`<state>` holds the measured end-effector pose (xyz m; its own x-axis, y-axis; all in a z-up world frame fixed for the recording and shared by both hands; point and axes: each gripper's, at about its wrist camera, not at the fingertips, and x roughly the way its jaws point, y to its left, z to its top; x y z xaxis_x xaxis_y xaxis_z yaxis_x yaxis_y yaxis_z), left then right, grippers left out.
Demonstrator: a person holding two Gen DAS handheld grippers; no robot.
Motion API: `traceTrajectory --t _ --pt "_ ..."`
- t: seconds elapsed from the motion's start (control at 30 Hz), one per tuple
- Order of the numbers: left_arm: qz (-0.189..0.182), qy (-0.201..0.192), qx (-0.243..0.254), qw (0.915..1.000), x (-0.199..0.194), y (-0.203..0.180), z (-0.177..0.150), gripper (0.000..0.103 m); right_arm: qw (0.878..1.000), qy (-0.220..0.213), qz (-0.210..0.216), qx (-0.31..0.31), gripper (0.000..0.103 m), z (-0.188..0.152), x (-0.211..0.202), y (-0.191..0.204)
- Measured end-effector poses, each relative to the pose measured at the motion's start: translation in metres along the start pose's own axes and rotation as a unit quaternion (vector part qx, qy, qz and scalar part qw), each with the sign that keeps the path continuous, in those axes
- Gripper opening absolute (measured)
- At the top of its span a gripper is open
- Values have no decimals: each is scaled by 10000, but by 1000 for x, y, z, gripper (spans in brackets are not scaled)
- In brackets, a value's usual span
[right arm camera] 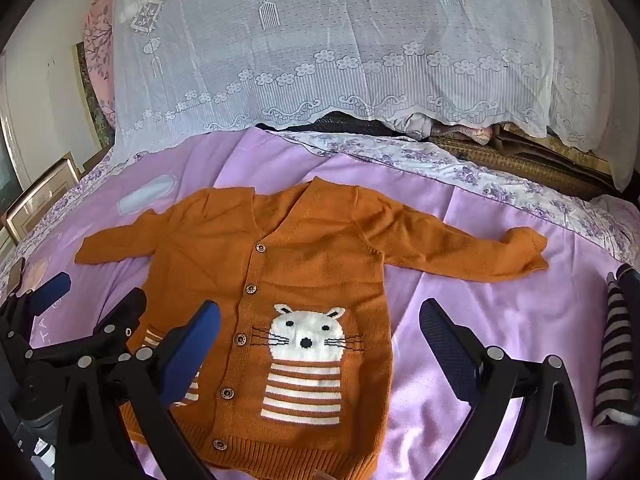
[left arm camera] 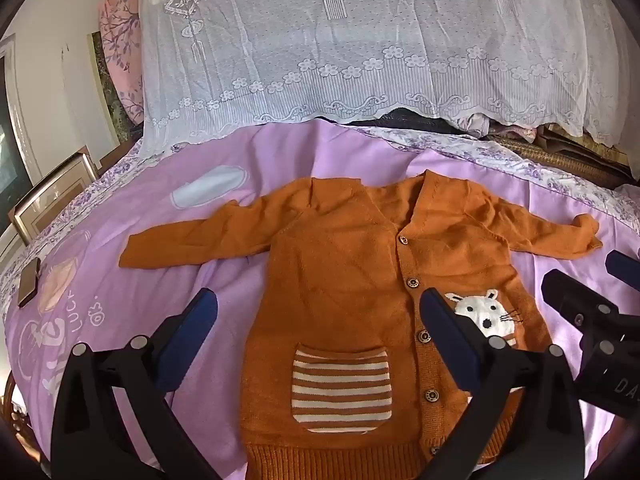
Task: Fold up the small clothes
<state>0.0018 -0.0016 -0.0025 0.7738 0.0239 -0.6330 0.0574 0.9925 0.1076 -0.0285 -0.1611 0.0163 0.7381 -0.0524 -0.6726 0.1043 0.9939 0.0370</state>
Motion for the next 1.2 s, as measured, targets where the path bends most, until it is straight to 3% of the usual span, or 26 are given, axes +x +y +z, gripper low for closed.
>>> traceTrajectory --t 1.2 --pt "30 -38 -1 10000 3 0 -7 99 10000 -15 -2 -20 100 1 -4 0"
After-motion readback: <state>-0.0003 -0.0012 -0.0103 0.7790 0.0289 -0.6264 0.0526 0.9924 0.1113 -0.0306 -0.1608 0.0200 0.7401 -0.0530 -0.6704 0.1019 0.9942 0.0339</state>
